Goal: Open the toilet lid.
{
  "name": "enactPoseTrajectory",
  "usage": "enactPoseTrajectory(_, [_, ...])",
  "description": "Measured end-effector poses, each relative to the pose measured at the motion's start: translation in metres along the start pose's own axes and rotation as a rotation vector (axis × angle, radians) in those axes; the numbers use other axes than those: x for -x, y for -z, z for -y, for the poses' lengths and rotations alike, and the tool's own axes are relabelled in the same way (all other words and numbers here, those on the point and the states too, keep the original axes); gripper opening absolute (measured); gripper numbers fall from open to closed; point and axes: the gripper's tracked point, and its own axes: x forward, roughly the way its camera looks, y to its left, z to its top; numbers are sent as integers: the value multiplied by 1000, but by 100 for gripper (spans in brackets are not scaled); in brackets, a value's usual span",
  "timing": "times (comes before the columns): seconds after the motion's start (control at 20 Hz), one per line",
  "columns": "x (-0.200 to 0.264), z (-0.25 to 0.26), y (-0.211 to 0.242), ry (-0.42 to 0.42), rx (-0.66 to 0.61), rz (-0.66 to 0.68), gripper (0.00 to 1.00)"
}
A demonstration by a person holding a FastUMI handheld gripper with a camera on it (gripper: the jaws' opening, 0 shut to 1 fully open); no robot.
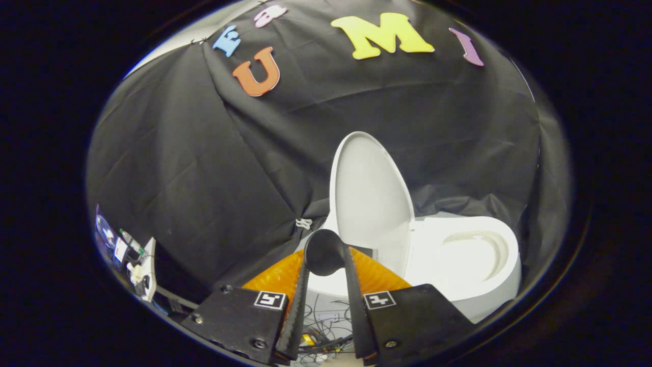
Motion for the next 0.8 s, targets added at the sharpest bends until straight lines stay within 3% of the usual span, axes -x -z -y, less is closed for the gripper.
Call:
enactPoseTrajectory(0.2, [18, 6, -4, -12, 12, 41, 49])
enactPoseTrajectory(0.4, [41, 23, -8, -21, 5, 98, 72])
enactPoseTrajectory(0.65, [63, 71, -10, 27, -10, 180, 92])
enactPoseTrajectory(0.8, [82, 88, -13, 41, 25, 239, 92])
